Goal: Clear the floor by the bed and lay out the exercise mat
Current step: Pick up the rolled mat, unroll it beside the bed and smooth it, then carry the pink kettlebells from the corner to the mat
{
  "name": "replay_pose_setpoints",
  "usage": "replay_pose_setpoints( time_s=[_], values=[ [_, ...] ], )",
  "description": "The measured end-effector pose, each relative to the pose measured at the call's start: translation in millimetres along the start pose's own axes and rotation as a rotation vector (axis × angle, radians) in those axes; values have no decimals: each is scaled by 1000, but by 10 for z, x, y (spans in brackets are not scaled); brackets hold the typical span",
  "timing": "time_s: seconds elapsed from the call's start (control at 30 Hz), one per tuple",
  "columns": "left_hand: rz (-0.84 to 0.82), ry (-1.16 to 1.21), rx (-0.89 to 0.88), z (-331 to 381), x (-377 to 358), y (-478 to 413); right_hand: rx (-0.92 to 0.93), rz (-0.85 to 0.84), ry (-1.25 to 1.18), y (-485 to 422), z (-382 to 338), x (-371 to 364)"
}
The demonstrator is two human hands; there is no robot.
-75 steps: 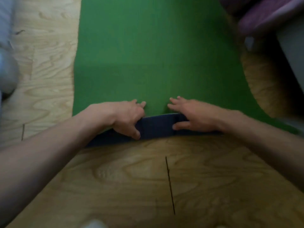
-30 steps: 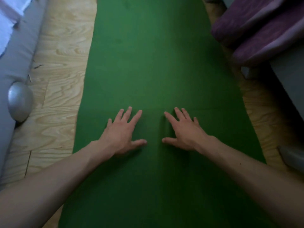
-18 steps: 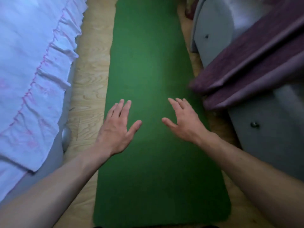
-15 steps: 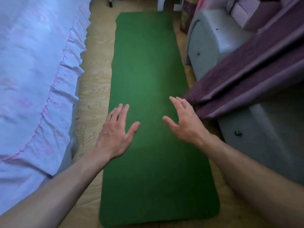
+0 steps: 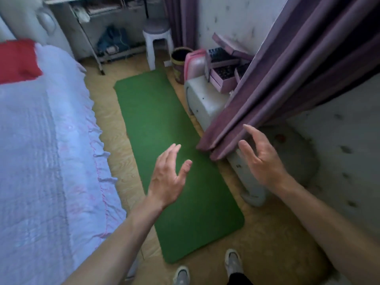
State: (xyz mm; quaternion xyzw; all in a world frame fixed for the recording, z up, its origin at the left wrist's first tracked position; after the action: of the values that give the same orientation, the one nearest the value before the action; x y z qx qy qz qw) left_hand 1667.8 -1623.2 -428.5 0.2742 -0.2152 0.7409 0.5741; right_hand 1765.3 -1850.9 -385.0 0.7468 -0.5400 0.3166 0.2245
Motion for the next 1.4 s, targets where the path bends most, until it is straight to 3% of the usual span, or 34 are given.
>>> replay_pose_setpoints(
  time_s=[0.3,0.67,0.87,1.17,1.4],
  values=[
    [-173,97,-291,1649,372,292,-84,339,-149,1093,-537,1393],
    [-444,238,-431,3222,-979,930,-375,655,-266,2638,644,2563],
    [-559,235,-447,3599,-1787,1092,-480,767,-287,2964,1293,2933],
    [-663,200,-425,3900,-2930,804,-681,778,-340,2934,2201,3078],
    [-744,261,-188,3652,-4224,-16,-805,748,-312,2358,3260,3129]
  ],
)
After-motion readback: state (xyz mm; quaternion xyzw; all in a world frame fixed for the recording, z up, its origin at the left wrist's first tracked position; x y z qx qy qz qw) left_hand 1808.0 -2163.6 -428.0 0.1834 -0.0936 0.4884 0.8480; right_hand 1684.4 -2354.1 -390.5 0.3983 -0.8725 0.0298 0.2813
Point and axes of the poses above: each hand's wrist, its own y-axis away from the middle knuckle, its own x-axis out of the back of the hand, z = x × y, the point moved 9 cm from there along -y, towards the middle knuckle, and after that the axes turned 8 degrees about y, right-handed, at the moved point
